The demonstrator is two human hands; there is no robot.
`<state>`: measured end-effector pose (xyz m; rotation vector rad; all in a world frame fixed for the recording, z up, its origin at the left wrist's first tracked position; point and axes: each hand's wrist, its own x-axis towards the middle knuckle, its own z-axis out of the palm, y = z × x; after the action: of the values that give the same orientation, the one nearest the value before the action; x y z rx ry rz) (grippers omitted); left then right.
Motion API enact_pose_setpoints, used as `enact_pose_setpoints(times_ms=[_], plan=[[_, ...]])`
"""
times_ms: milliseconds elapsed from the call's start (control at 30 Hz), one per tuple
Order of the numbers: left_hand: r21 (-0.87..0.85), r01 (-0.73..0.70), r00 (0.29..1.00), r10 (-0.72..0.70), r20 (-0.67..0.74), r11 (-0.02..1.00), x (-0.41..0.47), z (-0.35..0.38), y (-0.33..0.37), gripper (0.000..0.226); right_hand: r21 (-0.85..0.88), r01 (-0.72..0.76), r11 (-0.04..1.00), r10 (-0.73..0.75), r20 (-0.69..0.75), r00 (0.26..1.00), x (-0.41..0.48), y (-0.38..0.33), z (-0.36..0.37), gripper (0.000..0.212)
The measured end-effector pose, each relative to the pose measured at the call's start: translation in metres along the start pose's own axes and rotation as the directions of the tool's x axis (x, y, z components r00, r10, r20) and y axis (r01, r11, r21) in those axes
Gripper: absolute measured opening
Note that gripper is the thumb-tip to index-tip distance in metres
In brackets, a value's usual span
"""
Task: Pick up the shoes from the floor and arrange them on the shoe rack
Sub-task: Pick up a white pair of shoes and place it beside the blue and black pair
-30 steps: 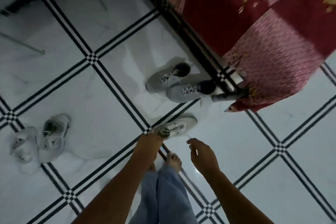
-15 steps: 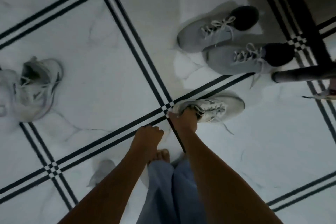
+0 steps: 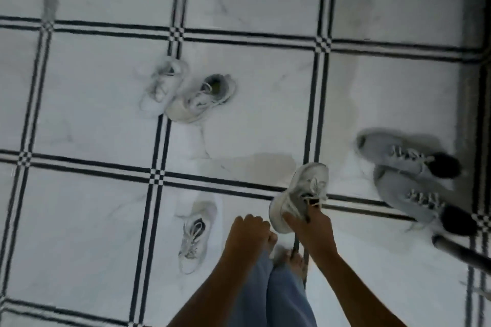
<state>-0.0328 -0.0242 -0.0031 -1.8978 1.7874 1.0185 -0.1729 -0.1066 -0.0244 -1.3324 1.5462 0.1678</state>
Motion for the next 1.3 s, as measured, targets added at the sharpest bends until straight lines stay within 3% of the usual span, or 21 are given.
enact_pose_setpoints(times_ms=[167,367,533,733,1000,1100,1233,1300], plan=[[-0.104,0.217,0.968,-0.227,-0.104,0.971,-0.066,0.0,-0.055,0.034,-0.264,0.208,0.942,-0.153,0.213,0.965,-0.021,-0.079,0.018,0.035],[-0.33,0.4,0.874,-0.464,-0.143,0.855,-0.144,-0.078,-0.1,0.032,-0.359,0.397,0.845,-0.275,0.346,0.897,-0.068,-0.196,0.025,0.026],[-0.51,0.337,0.818,-0.515,-0.257,0.791,-0.139,-0.143,-0.134,0.032,-0.441,0.457,0.773,-0.361,0.287,0.887,-0.062,-0.268,0.03,0.025],[-0.583,0.312,0.844,-0.5,-0.192,0.75,-0.056,-0.177,-0.195,0.028,-0.575,0.458,0.678,-0.379,0.26,0.888,0.014,-0.316,0.028,0.017],[-0.821,0.179,0.839,-0.519,-0.161,0.542,0.112,-0.19,-0.259,0.039,-0.703,0.426,0.569,-0.414,0.202,0.888,0.181,-0.346,0.032,0.039],[-0.896,0.222,0.773,-0.63,-0.08,0.385,0.183,-0.183,-0.274,0.04,-0.707,0.439,0.554,-0.434,0.204,0.877,0.245,-0.347,0.041,0.04],[-0.938,0.279,0.667,-0.744,0.035,0.206,0.267,-0.164,-0.288,0.045,-0.717,0.527,0.456,-0.544,0.244,0.803,0.319,-0.342,0.056,0.04],[-0.946,0.317,0.592,-0.793,0.143,0.066,0.304,-0.147,-0.289,0.039,-0.708,0.571,0.416,-0.587,0.27,0.763,0.354,-0.332,0.063,0.041]])
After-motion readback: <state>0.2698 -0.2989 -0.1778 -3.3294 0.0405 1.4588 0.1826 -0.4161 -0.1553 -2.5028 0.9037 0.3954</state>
